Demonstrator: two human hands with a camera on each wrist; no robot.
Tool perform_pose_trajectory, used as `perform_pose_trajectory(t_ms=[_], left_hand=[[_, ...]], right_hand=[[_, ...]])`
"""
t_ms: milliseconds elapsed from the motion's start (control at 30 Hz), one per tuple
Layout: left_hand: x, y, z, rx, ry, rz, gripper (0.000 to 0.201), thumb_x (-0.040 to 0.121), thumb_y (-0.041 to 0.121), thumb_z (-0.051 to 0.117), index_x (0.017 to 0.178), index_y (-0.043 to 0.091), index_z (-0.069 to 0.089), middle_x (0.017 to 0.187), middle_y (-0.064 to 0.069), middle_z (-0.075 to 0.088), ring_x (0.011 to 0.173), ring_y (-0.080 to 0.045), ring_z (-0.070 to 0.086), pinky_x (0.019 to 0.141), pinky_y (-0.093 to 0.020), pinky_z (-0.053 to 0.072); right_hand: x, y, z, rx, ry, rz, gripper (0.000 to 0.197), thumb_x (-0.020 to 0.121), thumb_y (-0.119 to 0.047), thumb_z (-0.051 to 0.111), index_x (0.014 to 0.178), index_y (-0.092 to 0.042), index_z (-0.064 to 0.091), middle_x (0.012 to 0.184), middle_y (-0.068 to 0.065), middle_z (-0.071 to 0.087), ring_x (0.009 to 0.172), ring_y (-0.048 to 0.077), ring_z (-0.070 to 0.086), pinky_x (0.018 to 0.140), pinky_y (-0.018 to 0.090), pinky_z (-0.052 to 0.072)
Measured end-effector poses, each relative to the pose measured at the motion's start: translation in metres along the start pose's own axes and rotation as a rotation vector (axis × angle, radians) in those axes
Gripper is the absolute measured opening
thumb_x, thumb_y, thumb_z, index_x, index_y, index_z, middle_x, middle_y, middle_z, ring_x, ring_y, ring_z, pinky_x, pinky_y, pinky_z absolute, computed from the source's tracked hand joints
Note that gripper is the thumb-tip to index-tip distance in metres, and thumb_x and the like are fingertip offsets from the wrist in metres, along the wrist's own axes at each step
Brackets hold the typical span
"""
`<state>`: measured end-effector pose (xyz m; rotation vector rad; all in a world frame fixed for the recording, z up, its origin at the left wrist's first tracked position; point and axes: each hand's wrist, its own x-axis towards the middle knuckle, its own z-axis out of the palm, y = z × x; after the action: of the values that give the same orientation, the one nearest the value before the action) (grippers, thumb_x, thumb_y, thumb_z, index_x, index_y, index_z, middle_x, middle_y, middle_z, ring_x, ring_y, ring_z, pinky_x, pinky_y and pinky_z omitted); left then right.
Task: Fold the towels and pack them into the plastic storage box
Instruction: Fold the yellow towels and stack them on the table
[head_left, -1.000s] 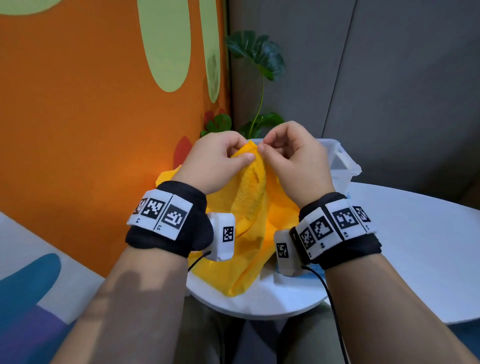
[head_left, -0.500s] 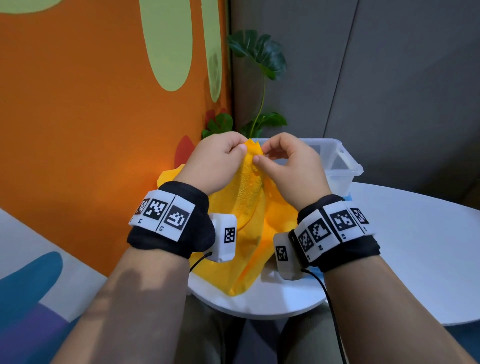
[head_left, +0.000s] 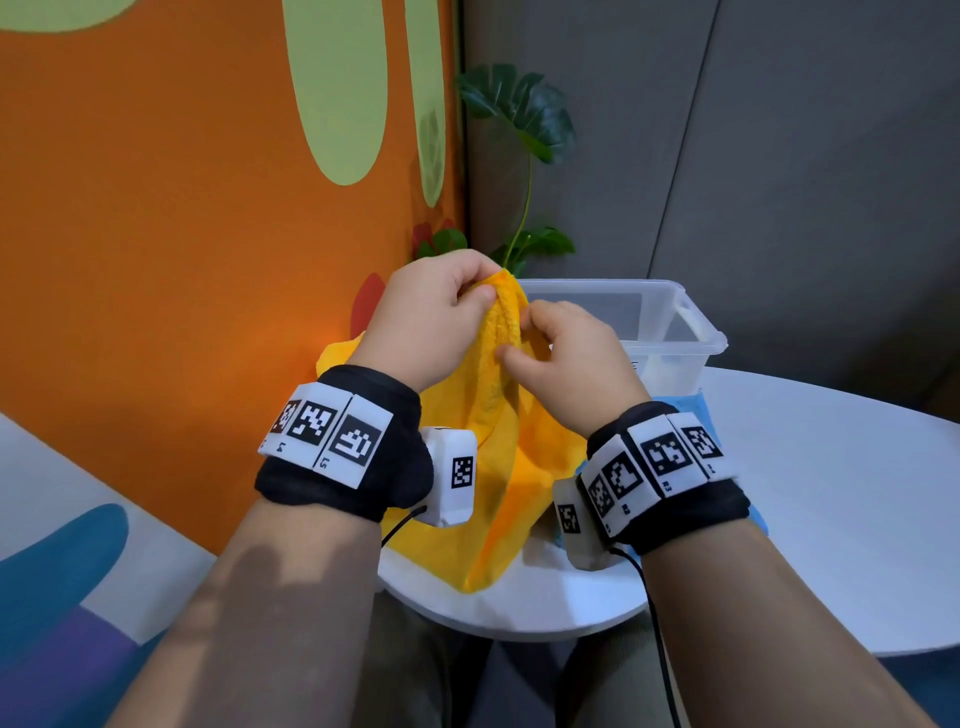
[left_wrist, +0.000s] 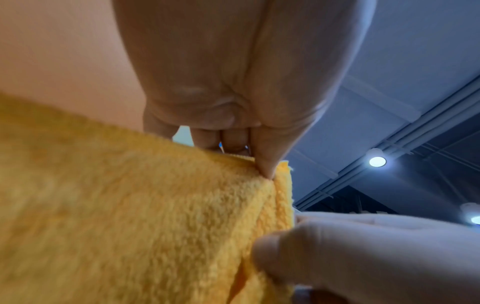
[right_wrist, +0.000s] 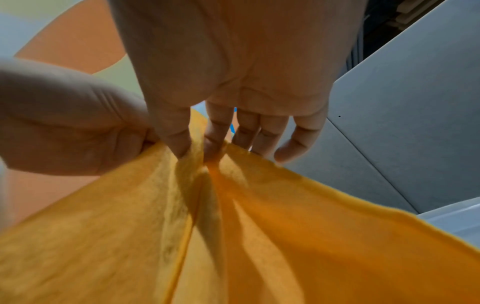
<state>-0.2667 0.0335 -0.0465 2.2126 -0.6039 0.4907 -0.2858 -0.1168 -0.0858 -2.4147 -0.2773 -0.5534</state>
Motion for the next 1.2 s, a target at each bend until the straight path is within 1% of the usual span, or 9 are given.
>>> perform_pose_trajectory(t_ms=[100, 233, 333, 467, 633, 900, 1000, 1100, 1200], left_hand=[[0.001, 0.003, -0.003, -0.015, 0.056, 0.038, 0.018, 0.095, 0.012, 0.051, 0.092, 0.023, 0.065, 0.081, 0.014, 0.061, 0.076, 0.0, 0.053, 0.065, -0.01, 0.039], [0.002, 0.007, -0.004, -0.047, 0.159, 0.074, 0.016, 0.096, 0.012, 0.049, 0.097, 0.018, 0.064, 0.093, 0.006, 0.062, 0.087, -0.009, 0.053, 0.074, -0.023, 0.038], [0.005, 0.005, -0.008, -0.063, 0.263, 0.064, 0.018, 0.095, 0.013, 0.046, 0.099, 0.017, 0.063, 0.099, 0.0, 0.064, 0.093, -0.013, 0.055, 0.08, -0.028, 0.042], [0.007, -0.007, -0.018, -0.061, 0.401, -0.032, 0.018, 0.094, 0.016, 0.045, 0.097, 0.02, 0.062, 0.1, -0.003, 0.064, 0.095, -0.018, 0.057, 0.084, -0.036, 0.046], [0.01, -0.024, -0.033, -0.031, 0.536, -0.135, 0.02, 0.094, 0.016, 0.042, 0.1, 0.019, 0.062, 0.102, -0.006, 0.064, 0.097, -0.022, 0.058, 0.084, -0.036, 0.047], [0.011, -0.043, -0.054, 0.03, 0.626, -0.284, 0.024, 0.097, 0.015, 0.042, 0.11, 0.013, 0.061, 0.111, -0.009, 0.063, 0.102, -0.027, 0.058, 0.084, -0.036, 0.045], [0.012, -0.048, -0.06, 0.039, 0.652, -0.335, 0.025, 0.098, 0.016, 0.042, 0.113, 0.012, 0.061, 0.113, -0.008, 0.063, 0.103, -0.026, 0.057, 0.083, -0.033, 0.043], [0.013, -0.05, -0.062, 0.042, 0.655, -0.36, 0.024, 0.098, 0.016, 0.041, 0.113, 0.012, 0.061, 0.112, -0.007, 0.063, 0.091, -0.021, 0.054, 0.076, -0.029, 0.041], [0.013, -0.05, -0.063, 0.047, 0.662, -0.36, 0.024, 0.099, 0.015, 0.041, 0.113, 0.011, 0.06, 0.112, -0.008, 0.063, 0.091, -0.021, 0.053, 0.074, -0.026, 0.039]], right_hand=[[0.001, 0.0, 0.002, -0.05, -0.025, 0.044, 0.009, 0.082, -0.032, 0.058, 0.085, -0.024, 0.053, 0.086, -0.003, 0.052, 0.082, 0.018, 0.051, 0.07, 0.033, 0.044], [0.002, 0.001, 0.005, -0.167, -0.115, 0.085, 0.02, 0.081, -0.033, 0.057, 0.07, -0.027, 0.041, 0.075, -0.005, 0.042, 0.077, 0.022, 0.049, 0.072, 0.036, 0.044], [0.0, 0.003, 0.008, -0.168, -0.183, 0.108, 0.02, 0.081, -0.037, 0.057, 0.071, -0.025, 0.044, 0.076, -0.004, 0.042, 0.076, 0.022, 0.05, 0.07, 0.035, 0.043], [0.0, 0.004, 0.005, -0.156, -0.189, 0.108, 0.024, 0.081, -0.037, 0.056, 0.067, -0.023, 0.043, 0.078, -0.001, 0.046, 0.074, 0.02, 0.051, 0.07, 0.036, 0.044], [0.002, 0.001, 0.003, -0.217, -0.248, 0.075, 0.025, 0.08, -0.037, 0.058, 0.067, -0.023, 0.043, 0.08, 0.0, 0.046, 0.072, 0.021, 0.051, 0.068, 0.036, 0.045], [0.002, -0.005, -0.005, -0.335, -0.438, 0.088, 0.036, 0.082, -0.048, 0.061, 0.063, -0.024, 0.043, 0.082, -0.002, 0.044, 0.073, 0.019, 0.05, 0.067, 0.035, 0.041], [0.001, -0.007, -0.008, -0.331, -0.424, 0.1, 0.032, 0.082, -0.039, 0.061, 0.062, -0.023, 0.041, 0.077, -0.002, 0.042, 0.067, 0.018, 0.046, 0.064, 0.034, 0.037], [0.003, -0.007, -0.009, -0.361, -0.328, 0.135, 0.025, 0.085, -0.036, 0.055, 0.066, -0.025, 0.044, 0.078, -0.002, 0.041, 0.07, 0.018, 0.048, 0.069, 0.037, 0.045], [0.005, -0.003, -0.007, -0.336, -0.208, 0.113, 0.003, 0.09, -0.026, 0.05, 0.088, -0.027, 0.051, 0.094, 0.0, 0.042, 0.078, 0.024, 0.053, 0.076, 0.041, 0.052]])
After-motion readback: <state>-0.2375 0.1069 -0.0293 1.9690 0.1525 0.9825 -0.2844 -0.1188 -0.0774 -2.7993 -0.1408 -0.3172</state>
